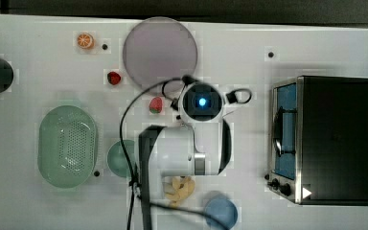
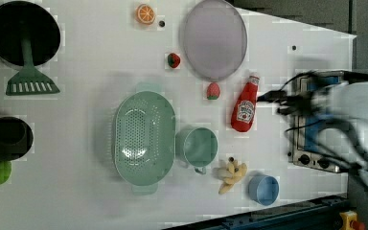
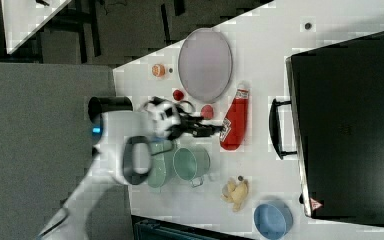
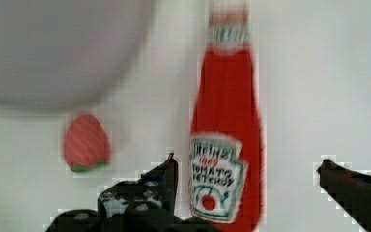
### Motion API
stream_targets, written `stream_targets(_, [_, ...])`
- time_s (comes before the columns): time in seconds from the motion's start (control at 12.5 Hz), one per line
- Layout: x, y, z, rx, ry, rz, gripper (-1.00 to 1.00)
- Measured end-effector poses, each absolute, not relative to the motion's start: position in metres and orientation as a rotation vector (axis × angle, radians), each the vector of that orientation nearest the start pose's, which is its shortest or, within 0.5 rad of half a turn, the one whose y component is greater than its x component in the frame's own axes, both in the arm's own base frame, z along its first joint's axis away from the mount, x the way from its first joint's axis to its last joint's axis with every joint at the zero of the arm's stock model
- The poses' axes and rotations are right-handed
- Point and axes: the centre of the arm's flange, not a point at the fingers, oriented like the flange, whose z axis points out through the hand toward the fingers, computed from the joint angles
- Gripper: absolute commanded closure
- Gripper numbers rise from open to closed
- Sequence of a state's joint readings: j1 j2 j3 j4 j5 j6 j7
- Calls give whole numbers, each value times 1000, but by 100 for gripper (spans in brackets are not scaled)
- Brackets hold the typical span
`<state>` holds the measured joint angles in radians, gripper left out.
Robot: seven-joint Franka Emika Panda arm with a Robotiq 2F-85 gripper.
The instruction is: Pick ketchup from strainer and place it on the table
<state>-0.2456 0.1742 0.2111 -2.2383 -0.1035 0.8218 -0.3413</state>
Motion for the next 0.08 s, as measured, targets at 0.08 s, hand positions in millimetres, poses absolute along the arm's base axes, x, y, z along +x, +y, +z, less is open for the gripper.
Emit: stream_targets(0.08, [550,-23,338,-3121,658,-34,-100])
